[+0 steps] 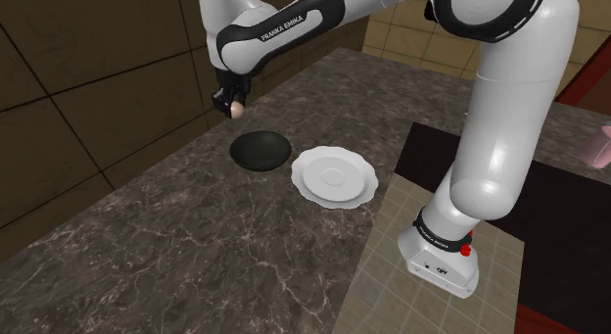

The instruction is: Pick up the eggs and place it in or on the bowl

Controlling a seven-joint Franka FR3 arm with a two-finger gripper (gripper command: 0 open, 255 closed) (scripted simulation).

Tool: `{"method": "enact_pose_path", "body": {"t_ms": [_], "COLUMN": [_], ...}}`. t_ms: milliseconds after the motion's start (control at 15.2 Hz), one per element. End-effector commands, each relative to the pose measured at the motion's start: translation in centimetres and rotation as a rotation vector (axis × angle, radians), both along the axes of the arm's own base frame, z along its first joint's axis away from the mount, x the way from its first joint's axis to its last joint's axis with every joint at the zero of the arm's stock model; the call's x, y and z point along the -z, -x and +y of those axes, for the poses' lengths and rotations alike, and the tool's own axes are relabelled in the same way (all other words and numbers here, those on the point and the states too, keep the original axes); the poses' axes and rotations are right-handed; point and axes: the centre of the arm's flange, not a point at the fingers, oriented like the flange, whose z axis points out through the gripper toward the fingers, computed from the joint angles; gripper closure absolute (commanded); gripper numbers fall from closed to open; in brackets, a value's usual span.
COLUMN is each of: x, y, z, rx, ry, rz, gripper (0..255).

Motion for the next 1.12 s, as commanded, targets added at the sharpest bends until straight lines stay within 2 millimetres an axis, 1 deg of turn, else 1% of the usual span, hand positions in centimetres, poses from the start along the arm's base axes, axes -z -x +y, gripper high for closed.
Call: {"method": "enact_pose_path", "body": {"t_ms": [0,528,594,1056], "x": [-1.0,-5.3,-5.3,-5.9], "y": [-0.1,-0.1,-0.1,9.0], "z": [0.0,0.0,0.0,1.8], "rx": [0.000,0.000,0.000,0.000], "ry": [0.000,0.000,0.000,0.000], "rz": [0.000,0.000,0.000,0.000], "gripper": [255,255,255,255]}}
